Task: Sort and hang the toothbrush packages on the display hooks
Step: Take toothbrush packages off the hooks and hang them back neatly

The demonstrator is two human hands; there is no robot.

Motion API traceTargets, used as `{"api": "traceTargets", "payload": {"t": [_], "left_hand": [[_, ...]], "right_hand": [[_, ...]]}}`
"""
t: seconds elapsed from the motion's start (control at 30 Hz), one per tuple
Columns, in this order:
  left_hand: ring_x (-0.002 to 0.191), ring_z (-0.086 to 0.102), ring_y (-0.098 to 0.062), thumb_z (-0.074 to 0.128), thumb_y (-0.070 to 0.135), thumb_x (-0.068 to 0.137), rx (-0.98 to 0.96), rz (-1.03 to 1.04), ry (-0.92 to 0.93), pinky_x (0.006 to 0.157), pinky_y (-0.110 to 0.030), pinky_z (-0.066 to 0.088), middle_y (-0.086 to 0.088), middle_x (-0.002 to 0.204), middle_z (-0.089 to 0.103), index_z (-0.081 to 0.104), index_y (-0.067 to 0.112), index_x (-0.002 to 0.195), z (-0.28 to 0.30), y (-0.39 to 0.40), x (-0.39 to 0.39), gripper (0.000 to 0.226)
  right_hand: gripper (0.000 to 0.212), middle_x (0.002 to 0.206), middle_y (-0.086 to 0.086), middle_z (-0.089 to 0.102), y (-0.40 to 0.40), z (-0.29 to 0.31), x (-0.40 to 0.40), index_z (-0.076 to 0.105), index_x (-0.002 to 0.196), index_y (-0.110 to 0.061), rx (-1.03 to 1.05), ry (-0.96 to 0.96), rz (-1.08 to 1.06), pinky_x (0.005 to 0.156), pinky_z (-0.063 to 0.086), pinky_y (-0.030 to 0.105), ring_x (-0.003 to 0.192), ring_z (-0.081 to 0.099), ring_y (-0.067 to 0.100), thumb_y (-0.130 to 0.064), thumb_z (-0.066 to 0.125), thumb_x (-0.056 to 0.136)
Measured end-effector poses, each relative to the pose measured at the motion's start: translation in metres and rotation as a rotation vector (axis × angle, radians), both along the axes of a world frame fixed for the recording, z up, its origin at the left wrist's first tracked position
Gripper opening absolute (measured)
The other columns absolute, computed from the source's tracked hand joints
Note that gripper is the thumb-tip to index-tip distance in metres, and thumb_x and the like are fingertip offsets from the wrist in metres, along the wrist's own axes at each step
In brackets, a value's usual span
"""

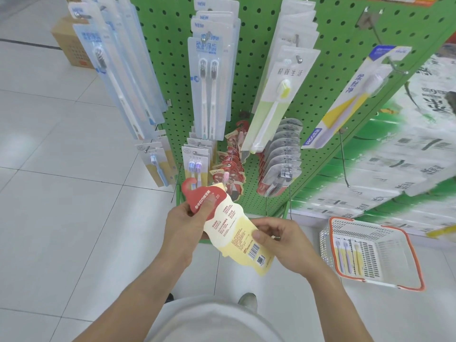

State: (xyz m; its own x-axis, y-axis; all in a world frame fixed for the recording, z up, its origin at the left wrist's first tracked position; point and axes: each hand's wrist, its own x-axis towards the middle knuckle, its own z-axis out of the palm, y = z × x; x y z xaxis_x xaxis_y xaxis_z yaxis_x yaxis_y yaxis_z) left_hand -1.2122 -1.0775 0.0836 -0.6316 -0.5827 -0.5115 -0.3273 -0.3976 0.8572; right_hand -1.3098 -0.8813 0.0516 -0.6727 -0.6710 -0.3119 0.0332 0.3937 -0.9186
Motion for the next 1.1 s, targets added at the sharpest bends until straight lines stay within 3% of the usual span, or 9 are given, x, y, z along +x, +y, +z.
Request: {"api": "traceTargets", "payload": {"t": [0.13,0.23,0.43,0.6,0.77,0.9,1.1], "left_hand": [[0.07,0.076,-0.018,0.069,0.027,0.093,-0.017,-0.001,0.035,0.05,-0.025,0.054,-0.005,0.085,0.079,0.072,0.017,0.093,-0.004,0.0,-0.001,0.01],[0.076,0.076,-0.021,0.071,0.02,0.091,-0.022,-0.005,0.054,0.057,-0.031,0.059,-0.006,0.088,0.079,0.072,0.013,0.096,-0.009,-0.003,-0.001,0.008],[0.076,0.076,-0.018,0.079,0.003,0.082,-0.055,-0.048,0.046,0.058,-0.029,0.061,-0.003,0.088,0.079,0.07,0.012,0.098,-0.016,-0.004,-0.002,0.02],[0.079,0.076,-0.021,0.077,0.008,0.086,-0.054,-0.037,0.033,0.059,-0.03,0.061,-0.002,0.089,0.079,0.071,0.014,0.098,-0.02,-0.002,-0.007,0.015],[0.085,0.077,-0.023,0.073,0.009,0.09,0.007,-0.116,0.025,0.062,-0.036,0.063,-0.005,0.096,0.079,0.066,0.011,0.109,-0.018,-0.005,-0.012,0.021],[0.084,0.077,-0.026,0.073,0.002,0.088,0.015,-0.167,0.024,0.057,-0.034,0.061,-0.009,0.099,0.078,0.064,0.01,0.108,-0.017,-0.004,-0.014,0.024],[0.089,0.076,-0.031,0.068,0.006,0.093,0.007,-0.1,0.046,0.064,-0.047,0.063,-0.01,0.1,0.078,0.063,0.008,0.111,-0.016,-0.008,-0.014,0.019]], "right_hand": [[0.019,0.092,-0.002,0.077,0.005,-0.009,-0.001,0.076,0.106,-0.027,0.051,-0.047,-0.005,0.079,0.053,0.035,0.082,0.069,0.017,-0.012,0.068,0.096],[0.011,0.097,0.004,0.077,0.008,-0.013,-0.001,0.074,0.105,-0.019,0.047,-0.154,-0.046,0.072,0.058,0.044,0.079,0.072,0.022,-0.015,0.071,0.095],[0.011,0.094,0.01,0.076,0.015,-0.012,-0.004,0.076,0.099,-0.014,-0.022,-0.202,-0.116,0.061,0.058,0.037,0.074,0.073,0.026,-0.008,0.074,0.09],[0.014,0.096,0.01,0.077,0.018,-0.008,-0.01,0.076,0.099,-0.014,-0.022,-0.231,-0.107,0.06,0.058,0.037,0.076,0.073,0.027,-0.007,0.076,0.087],[0.019,0.097,0.013,0.077,0.019,0.004,-0.014,0.08,0.094,-0.02,-0.072,-0.239,-0.123,0.06,0.055,0.036,0.076,0.073,0.028,-0.021,0.082,0.075],[0.023,0.1,0.015,0.077,0.016,0.009,-0.018,0.08,0.102,-0.017,-0.117,-0.256,-0.118,0.06,0.056,0.035,0.076,0.071,0.027,-0.018,0.078,0.08],[0.035,0.096,0.021,0.076,0.013,0.009,-0.021,0.067,0.123,-0.01,-0.177,-0.295,-0.224,0.055,0.056,0.034,0.067,0.068,0.029,-0.011,0.069,0.088]]}}
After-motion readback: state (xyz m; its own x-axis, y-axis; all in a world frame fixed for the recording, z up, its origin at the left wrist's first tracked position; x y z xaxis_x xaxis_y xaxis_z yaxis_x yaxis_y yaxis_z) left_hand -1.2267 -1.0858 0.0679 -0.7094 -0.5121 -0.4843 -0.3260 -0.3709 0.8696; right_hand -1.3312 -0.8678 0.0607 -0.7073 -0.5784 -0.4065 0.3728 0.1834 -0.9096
